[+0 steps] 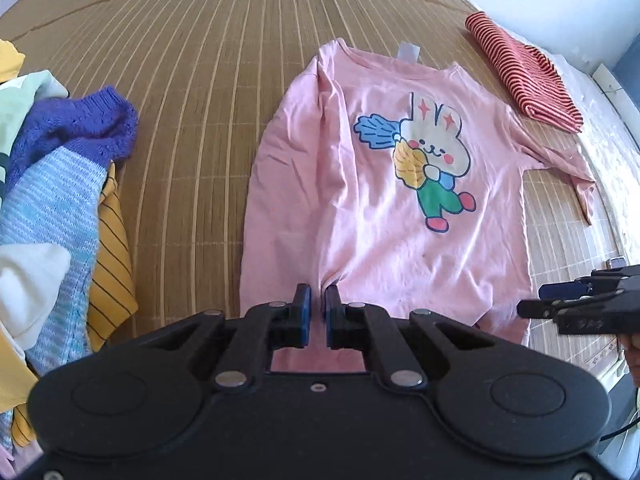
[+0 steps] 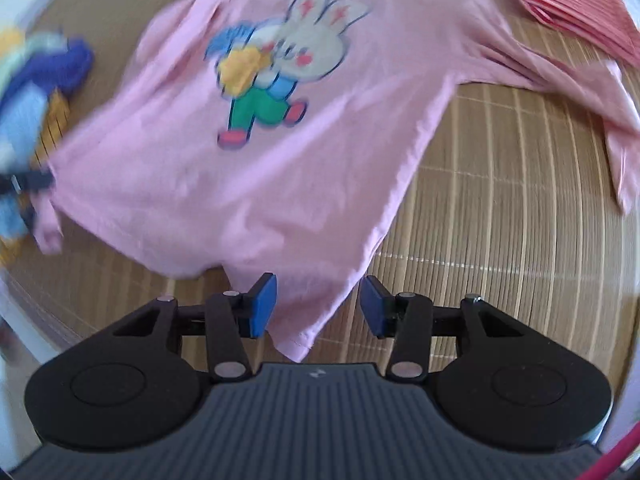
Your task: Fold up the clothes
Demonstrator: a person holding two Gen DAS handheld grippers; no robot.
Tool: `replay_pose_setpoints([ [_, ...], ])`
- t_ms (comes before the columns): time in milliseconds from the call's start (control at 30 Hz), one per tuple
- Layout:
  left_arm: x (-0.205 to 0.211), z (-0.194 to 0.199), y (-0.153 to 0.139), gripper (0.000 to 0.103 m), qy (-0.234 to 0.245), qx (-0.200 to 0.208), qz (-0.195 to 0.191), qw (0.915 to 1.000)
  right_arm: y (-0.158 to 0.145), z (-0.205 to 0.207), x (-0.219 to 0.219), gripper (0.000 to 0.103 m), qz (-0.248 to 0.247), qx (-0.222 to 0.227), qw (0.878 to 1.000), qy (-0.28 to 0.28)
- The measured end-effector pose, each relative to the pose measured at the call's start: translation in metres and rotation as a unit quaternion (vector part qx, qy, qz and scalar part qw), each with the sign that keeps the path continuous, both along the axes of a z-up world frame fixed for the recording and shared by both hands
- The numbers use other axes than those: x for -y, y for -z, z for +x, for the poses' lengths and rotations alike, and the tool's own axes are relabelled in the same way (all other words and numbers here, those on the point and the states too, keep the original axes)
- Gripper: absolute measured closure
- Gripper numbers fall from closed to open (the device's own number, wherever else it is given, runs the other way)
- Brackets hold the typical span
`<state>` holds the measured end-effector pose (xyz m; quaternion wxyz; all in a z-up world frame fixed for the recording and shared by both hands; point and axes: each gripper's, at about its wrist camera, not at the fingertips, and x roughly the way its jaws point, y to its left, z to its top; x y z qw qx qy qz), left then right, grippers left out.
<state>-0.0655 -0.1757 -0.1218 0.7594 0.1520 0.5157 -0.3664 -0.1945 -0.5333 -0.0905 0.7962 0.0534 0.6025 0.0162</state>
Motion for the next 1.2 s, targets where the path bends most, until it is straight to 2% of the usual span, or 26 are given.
replay_pose_setpoints([
  [67, -0.004, 0.000, 0.001, 0.095, -0.005, -0.002, 0.000, 1.0000, 0.006, 0.001, -0.007, 0.068, 0.001, -0.011, 1.000, -0.009],
  [100, -0.004, 0.000, 0.003, 0.095, -0.009, -0.003, 0.001, 1.0000, 0.009, 0.001, -0.007, 0.085, 0.011, -0.016, 1.000, -0.005],
  [133, -0.005, 0.001, 0.006, 0.095, -0.011, -0.003, 0.003, 0.9999, 0.012, 0.000, -0.007, 0.094, 0.019, -0.020, 1.000, -0.002],
  [200, -0.005, 0.001, 0.009, 0.095, -0.009, -0.001, 0.013, 0.9999, 0.012, -0.002, -0.004, 0.099, 0.019, -0.019, 1.000, 0.004],
  [267, -0.004, -0.001, 0.010, 0.095, -0.005, 0.000, 0.021, 0.9998, 0.004, -0.006, 0.005, 0.100, -0.010, -0.010, 1.000, 0.004],
  [367, -0.002, -0.004, 0.011, 0.095, 0.001, 0.001, 0.029, 0.9996, -0.010, -0.011, 0.029, 0.100, -0.089, -0.008, 0.996, -0.007],
  [400, -0.002, -0.006, 0.012, 0.095, 0.005, -0.001, 0.032, 0.9995, -0.012, -0.012, 0.042, 0.100, -0.090, -0.016, 0.996, -0.004],
  [467, -0.001, -0.010, 0.016, 0.095, 0.008, -0.013, 0.029, 0.9995, -0.016, -0.014, 0.069, 0.100, -0.053, -0.025, 0.998, 0.015],
  [567, 0.002, -0.017, 0.024, 0.095, 0.011, -0.021, 0.035, 0.9991, -0.019, -0.017, 0.091, 0.098, 0.040, -0.015, 0.997, 0.065],
  [600, 0.003, -0.019, 0.026, 0.095, 0.012, -0.018, 0.041, 0.9989, -0.018, -0.016, 0.090, 0.091, 0.058, -0.016, 0.996, 0.069],
  [633, 0.004, -0.020, 0.028, 0.095, 0.012, -0.014, 0.047, 0.9987, -0.016, -0.014, 0.087, 0.086, 0.065, -0.014, 0.995, 0.072],
  [667, 0.004, -0.020, 0.030, 0.095, 0.012, -0.012, 0.050, 0.9986, -0.014, -0.012, 0.080, 0.071, 0.063, -0.013, 0.995, 0.071],
  [700, 0.004, -0.019, 0.030, 0.095, 0.010, -0.011, 0.053, 0.9985, -0.011, -0.009, 0.073, 0.063, 0.061, -0.015, 0.996, 0.066],
  [767, 0.002, -0.015, 0.028, 0.095, 0.009, -0.001, 0.060, 0.9981, -0.006, -0.005, 0.055, 0.063, 0.063, -0.020, 0.997, 0.047],
  [833, -0.001, -0.007, 0.020, 0.096, 0.000, 0.027, 0.068, 0.9973, 0.001, 0.000, 0.040, 0.063, 0.056, -0.023, 0.998, 0.029],
  [867, -0.004, -0.001, 0.014, 0.099, -0.006, 0.047, 0.069, 0.9965, 0.003, 0.000, 0.034, 0.064, 0.043, -0.021, 0.999, 0.019],
  [967, -0.017, 0.029, -0.010, 0.099, -0.050, 0.104, 0.071, 0.9907, 0.008, -0.001, 0.020, 0.096, -0.006, -0.013, 1.000, -0.011],
  [1067, -0.032, 0.066, -0.034, 0.099, -0.090, 0.141, 0.066, 0.9836, 0.004, -0.008, 0.024, 0.099, -0.011, -0.014, 1.000, -0.020],
  [1200, -0.035, 0.083, -0.053, 0.098, -0.062, 0.131, 0.044, 0.9885, -0.002, -0.012, 0.035, 0.100, -0.045, -0.021, 0.999, -0.022],
])
